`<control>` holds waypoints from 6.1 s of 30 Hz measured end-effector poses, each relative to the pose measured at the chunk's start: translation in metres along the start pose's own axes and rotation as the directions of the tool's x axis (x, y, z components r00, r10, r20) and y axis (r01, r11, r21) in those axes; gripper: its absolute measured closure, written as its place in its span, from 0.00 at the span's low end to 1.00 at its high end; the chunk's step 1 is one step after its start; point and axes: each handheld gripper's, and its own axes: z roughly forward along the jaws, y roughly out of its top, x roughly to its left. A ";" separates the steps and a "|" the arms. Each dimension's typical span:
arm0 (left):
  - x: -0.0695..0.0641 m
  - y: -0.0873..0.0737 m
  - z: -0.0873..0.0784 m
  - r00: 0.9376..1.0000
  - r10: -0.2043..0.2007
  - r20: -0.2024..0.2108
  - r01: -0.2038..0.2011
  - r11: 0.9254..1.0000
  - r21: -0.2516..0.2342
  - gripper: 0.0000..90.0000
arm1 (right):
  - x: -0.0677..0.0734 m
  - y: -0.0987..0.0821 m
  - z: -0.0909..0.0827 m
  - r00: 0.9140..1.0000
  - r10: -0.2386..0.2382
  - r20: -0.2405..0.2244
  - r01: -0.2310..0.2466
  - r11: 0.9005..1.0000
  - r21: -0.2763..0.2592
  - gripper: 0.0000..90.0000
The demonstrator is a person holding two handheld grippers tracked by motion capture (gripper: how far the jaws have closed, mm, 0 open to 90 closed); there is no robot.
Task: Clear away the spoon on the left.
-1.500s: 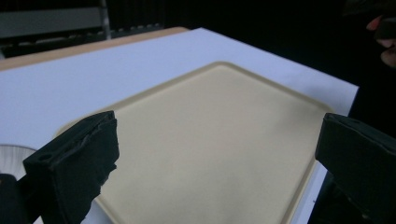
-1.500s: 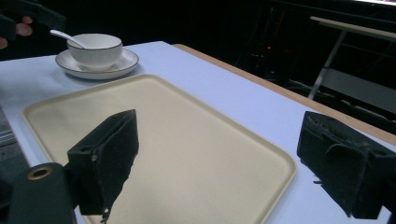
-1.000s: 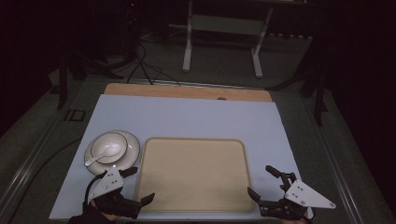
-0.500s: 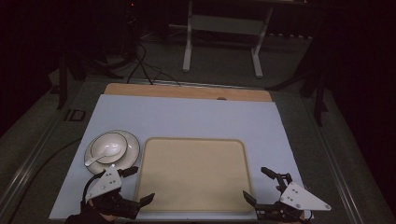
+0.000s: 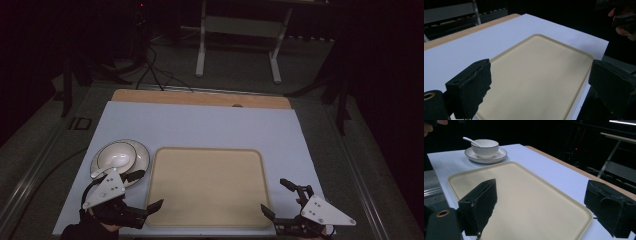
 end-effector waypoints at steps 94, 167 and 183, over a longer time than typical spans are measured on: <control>0.151 -0.099 -0.057 0.652 -0.720 -0.238 0.740 0.672 -0.008 0.68 | 0.003 -0.001 0.008 0.999 -0.022 -0.035 0.023 0.999 0.045 0.13; 0.086 -0.010 -0.070 0.785 -0.535 -0.312 0.529 0.841 -0.110 0.95 | -0.002 -0.002 0.005 1.000 0.008 0.003 -0.008 0.999 0.044 0.13; 0.054 -0.002 -0.047 0.813 -0.517 -0.268 0.509 0.854 -0.106 0.95 | -0.001 0.000 0.006 1.000 0.000 0.014 0.000 0.999 0.040 0.13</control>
